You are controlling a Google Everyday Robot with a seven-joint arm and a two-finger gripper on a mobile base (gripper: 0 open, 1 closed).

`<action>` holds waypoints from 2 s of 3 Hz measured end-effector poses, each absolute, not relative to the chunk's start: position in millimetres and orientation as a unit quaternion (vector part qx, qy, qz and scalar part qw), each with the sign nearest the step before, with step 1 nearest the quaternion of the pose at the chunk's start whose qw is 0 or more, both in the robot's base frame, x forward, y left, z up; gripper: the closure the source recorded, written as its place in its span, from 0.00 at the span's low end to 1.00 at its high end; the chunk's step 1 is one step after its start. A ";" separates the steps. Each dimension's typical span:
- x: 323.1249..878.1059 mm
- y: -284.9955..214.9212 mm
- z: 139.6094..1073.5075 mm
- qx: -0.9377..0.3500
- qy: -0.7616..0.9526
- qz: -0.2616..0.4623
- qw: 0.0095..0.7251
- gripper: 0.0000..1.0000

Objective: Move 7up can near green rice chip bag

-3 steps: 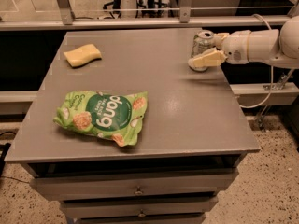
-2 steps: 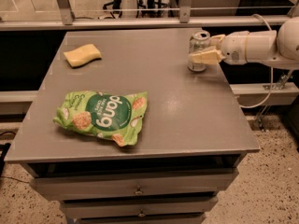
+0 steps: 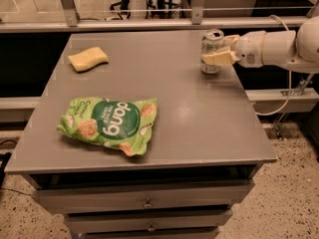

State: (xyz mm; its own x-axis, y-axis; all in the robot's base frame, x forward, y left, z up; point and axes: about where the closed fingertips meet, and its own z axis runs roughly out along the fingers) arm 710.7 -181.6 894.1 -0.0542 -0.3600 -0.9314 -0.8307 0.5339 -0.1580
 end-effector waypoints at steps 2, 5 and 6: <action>636.7 -150.9 953.8 -0.465 0.662 0.210 0.548 1.00; 590.6 -135.6 932.8 -0.483 0.663 0.259 0.510 1.00; 560.9 -120.5 925.8 -0.491 0.654 0.293 0.496 1.00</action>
Offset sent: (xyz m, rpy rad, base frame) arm -0.0839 0.0415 0.0710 -0.0051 -0.0986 0.1093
